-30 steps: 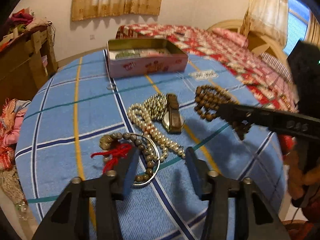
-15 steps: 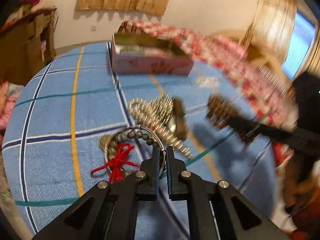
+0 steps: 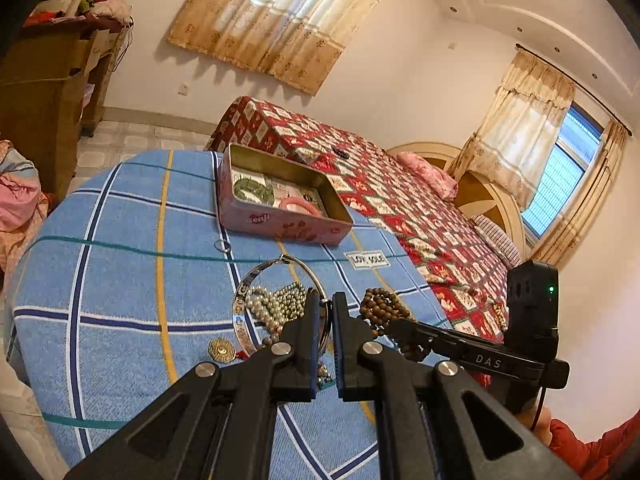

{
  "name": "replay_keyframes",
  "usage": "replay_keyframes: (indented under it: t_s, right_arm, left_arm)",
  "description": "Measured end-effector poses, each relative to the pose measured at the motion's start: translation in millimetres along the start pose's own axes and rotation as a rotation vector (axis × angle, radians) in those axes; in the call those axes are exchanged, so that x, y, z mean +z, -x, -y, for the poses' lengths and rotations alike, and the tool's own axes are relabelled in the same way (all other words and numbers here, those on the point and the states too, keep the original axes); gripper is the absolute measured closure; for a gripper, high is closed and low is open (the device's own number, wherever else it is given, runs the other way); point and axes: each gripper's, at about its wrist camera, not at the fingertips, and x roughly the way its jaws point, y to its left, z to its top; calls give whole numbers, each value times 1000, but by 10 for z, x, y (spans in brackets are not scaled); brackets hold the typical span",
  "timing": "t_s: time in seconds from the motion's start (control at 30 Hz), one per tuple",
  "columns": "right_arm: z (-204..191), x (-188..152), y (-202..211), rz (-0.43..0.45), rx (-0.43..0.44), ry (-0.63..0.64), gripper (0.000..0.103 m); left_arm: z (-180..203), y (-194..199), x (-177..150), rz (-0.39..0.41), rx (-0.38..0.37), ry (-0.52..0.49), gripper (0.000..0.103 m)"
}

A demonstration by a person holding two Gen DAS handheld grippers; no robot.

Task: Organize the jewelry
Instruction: 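Carry both items into the pink tin and open both tools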

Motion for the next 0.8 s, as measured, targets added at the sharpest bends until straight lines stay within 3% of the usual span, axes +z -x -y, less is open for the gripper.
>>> replay_keyframes:
  t_s: [0.27, 0.53, 0.8]
  right_arm:
    - [-1, 269, 117, 76, 12, -14, 78]
    - [31, 632, -29, 114, -3, 4, 78]
    - [214, 1353, -440, 183, -38, -20, 78]
  left_arm:
    - [138, -69, 235, 41, 19, -77, 98]
    - [125, -477, 621, 64, 32, -134, 98]
    - [74, -1092, 1110, 67, 80, -239, 98]
